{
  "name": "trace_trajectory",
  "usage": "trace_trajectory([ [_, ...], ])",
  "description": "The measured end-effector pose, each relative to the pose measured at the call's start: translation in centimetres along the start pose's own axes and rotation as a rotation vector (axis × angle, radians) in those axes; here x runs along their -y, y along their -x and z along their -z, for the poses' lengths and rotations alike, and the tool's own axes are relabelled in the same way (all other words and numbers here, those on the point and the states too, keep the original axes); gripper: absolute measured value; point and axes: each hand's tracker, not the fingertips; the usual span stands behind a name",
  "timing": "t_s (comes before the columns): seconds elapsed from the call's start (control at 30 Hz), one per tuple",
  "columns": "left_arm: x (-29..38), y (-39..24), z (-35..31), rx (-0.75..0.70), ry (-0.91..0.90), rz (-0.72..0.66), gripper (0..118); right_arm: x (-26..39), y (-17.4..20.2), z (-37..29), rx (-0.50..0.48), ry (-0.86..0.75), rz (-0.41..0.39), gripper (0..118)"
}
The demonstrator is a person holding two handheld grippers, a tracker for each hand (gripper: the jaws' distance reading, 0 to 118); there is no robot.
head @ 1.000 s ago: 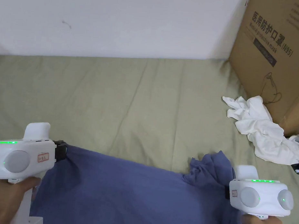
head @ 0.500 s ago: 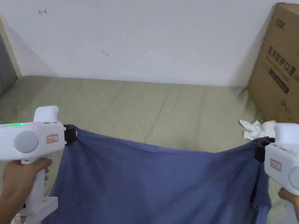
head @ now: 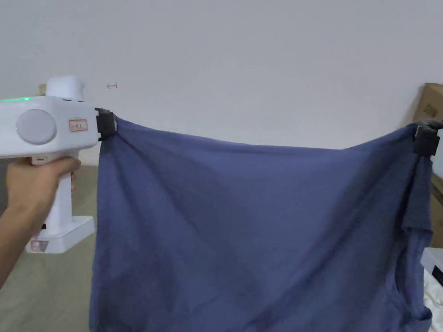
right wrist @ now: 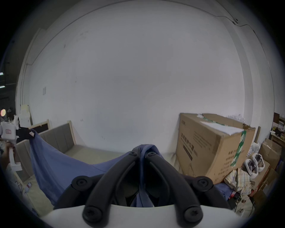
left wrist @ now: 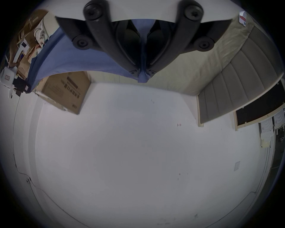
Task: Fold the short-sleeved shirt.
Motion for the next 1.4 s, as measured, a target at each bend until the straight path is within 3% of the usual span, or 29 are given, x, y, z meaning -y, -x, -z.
trace_trajectory([
  [0.27, -5.5, -0.9, 1.8, -0.006, -0.092, 0.014, 9, -5.0, -0.8, 2.8, -0.016, -0.079, 0.025, 6],
  [0.5, -3.6, -0.7, 5.5, -0.024, -0.093, 0.016, 9, -2.0, -0.5, 5.2, -0.020, -0.047, 0.011, 6],
  [0.7, 3.5, 0.1, 9.7, -0.039, 0.003, 0.009, 9, 5.4, -1.3, 8.6, -0.026, 0.067, 0.003, 6],
  [0.97, 16.6, 1.6, 10.0, -0.025, 0.132, 0.024, 9, 17.2, -3.1, 8.4, -0.064, 0.224, 0.100, 6],
  [1.4, 33.1, 4.9, -0.8, -0.038, 0.386, 0.087, 9, 30.7, -2.8, -7.4, -0.128, 0.416, 0.202, 6],
])
